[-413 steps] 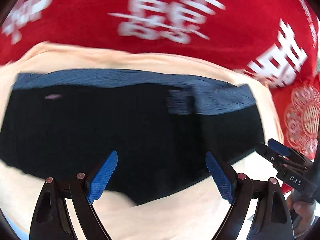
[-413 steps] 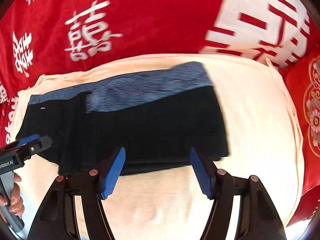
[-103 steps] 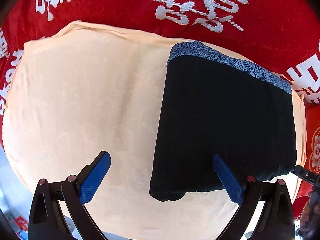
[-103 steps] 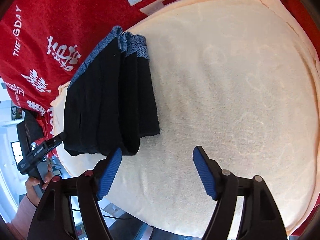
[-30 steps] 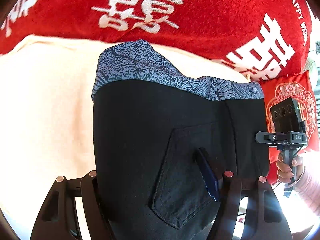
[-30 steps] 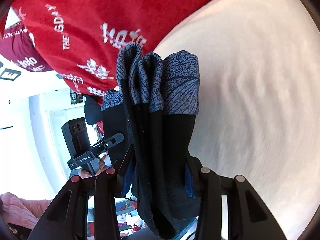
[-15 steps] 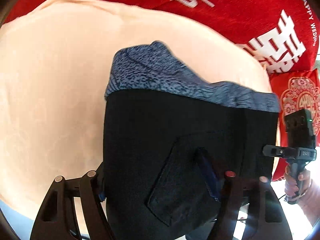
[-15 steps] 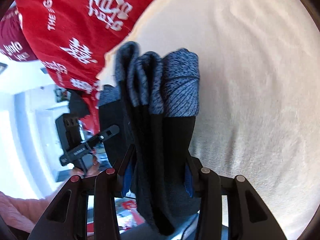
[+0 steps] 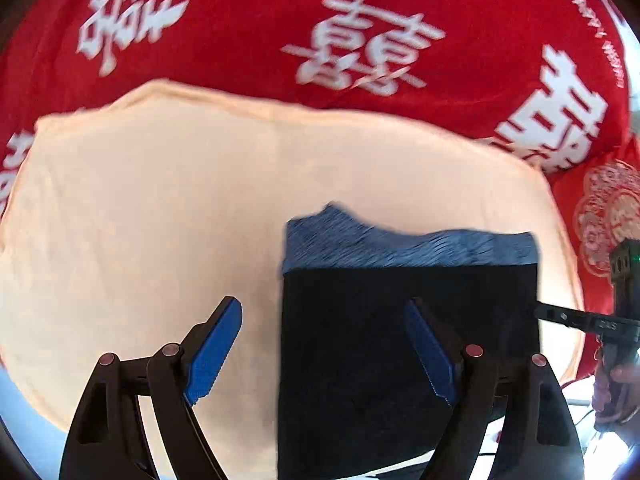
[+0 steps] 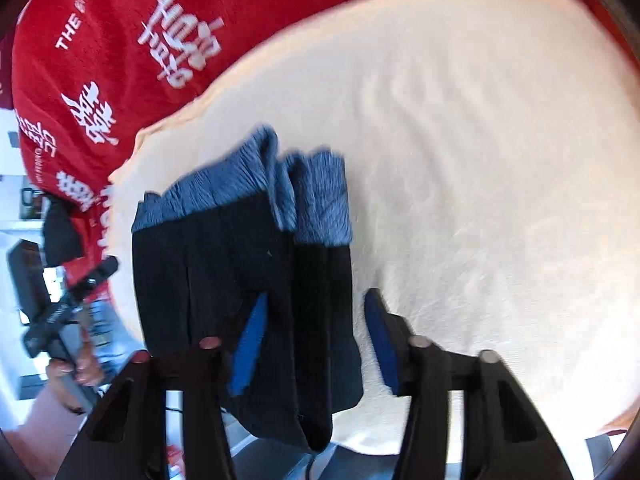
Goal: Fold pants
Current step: 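Lower the bundle onto the peach towel and open the right gripper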
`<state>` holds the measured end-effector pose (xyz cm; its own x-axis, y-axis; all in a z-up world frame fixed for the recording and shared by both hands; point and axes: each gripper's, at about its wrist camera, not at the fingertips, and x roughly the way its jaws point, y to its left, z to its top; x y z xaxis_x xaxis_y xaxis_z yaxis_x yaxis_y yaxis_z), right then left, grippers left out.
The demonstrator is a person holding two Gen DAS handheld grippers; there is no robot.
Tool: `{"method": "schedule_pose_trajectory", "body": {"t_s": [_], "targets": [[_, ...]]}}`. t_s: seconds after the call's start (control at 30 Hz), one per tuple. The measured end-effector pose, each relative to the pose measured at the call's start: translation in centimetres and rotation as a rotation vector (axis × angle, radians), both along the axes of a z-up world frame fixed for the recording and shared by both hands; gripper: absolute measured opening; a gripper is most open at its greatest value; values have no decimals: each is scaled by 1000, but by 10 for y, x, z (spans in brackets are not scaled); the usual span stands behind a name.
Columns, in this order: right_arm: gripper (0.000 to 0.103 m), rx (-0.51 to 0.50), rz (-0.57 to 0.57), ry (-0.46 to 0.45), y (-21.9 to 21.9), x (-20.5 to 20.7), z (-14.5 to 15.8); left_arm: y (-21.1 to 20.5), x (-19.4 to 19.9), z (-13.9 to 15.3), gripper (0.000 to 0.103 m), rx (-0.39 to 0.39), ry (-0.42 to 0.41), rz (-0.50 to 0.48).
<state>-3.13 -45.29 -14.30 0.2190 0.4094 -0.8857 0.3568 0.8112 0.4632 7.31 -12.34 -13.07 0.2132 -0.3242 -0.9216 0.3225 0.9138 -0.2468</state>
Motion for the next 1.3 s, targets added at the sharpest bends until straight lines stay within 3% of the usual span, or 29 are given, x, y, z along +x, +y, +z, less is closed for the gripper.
{"method": "schedule_pose_trajectory", "body": {"t_s": [0.03,0.1,0.2,0.43,0.5,0.73,0.77,0.83,0.9,1.0,1.1,1.2,1.3], "targets": [[21,-7,-3,-18,-2,1,5,-7,2,2,84,-19,-1,-32],[21,-8,1,-79,0,9,18,-22,5,-1,84,-39,7,-78],[21,-3,50,-99,15,31,20,-46,8,-18,84,-55,37,-129],[15,-52,129,-67,28,47,-13,-56,7,-61,84,43,31,-135],[15,-51,128,-74,27,49,-15,-59,8,-63,91,47,33,-147],[20,-40,104,-50,27,36,0,-64,-9,-49,92,144,18,-143],[23,-49,100,-41,27,32,3,-62,-14,-45,92,146,21,-140],[43,-53,81,-29,26,22,7,-59,-23,-41,97,150,32,-136],[56,-61,47,-9,25,4,14,-55,-35,-36,103,163,42,-133],[59,-73,10,28,23,-17,19,-49,-55,-30,103,175,70,-131],[77,-111,-14,78,26,-39,26,-44,-72,-26,103,203,105,-123],[84,-193,-16,93,34,-56,38,-41,-92,-12,103,226,79,-111],[100,-289,10,89,49,-67,53,-42,-107,2,103,287,41,-119]]}}
